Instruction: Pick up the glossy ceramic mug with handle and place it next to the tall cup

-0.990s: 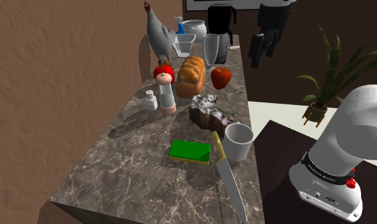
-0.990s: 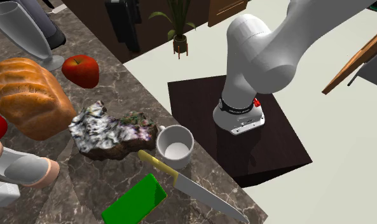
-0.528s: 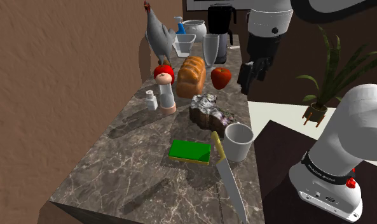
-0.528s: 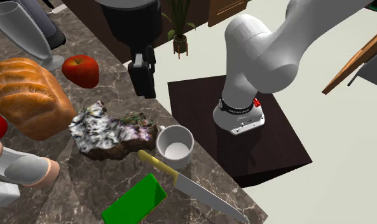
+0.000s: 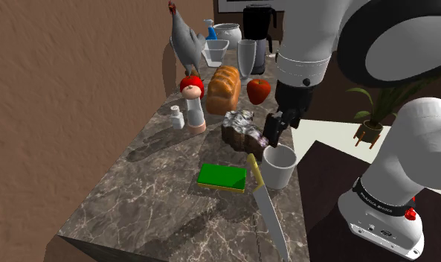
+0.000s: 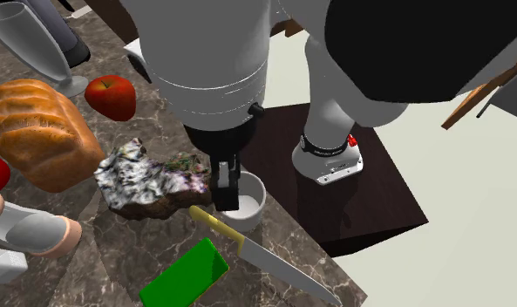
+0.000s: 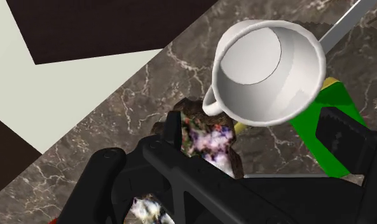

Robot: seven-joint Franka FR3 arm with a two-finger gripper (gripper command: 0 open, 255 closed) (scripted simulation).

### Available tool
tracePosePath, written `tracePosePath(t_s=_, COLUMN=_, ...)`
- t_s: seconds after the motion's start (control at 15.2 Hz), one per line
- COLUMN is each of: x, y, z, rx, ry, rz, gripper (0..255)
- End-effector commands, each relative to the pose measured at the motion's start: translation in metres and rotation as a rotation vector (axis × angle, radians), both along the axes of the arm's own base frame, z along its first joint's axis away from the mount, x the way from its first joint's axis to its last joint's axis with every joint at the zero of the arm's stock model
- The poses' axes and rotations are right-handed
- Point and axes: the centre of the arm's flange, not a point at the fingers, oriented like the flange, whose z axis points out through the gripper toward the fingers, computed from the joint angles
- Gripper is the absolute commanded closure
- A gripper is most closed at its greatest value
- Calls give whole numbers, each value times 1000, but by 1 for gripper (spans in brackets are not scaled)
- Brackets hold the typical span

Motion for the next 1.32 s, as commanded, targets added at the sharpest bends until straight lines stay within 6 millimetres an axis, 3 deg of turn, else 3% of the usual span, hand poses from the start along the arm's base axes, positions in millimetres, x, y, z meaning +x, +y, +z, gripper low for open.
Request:
tracePosePath(t_s=0.0, x=-3, y=22, z=-15, rx=6, ry=-2, rz=-5, gripper=0)
tracePosePath(t_s=0.26, x=-11, y=60, z=-40, rx=15, ry=-6, rz=-11, gripper=0)
tracePosePath(t_s=0.79, x=-10, y=58, z=-80, rx=15, ry=-6, rz=-11, gripper=0)
tracePosePath(t_s=1.25, x=-10, y=58, z=-80, rx=15, ry=-6, rz=-11, gripper=0)
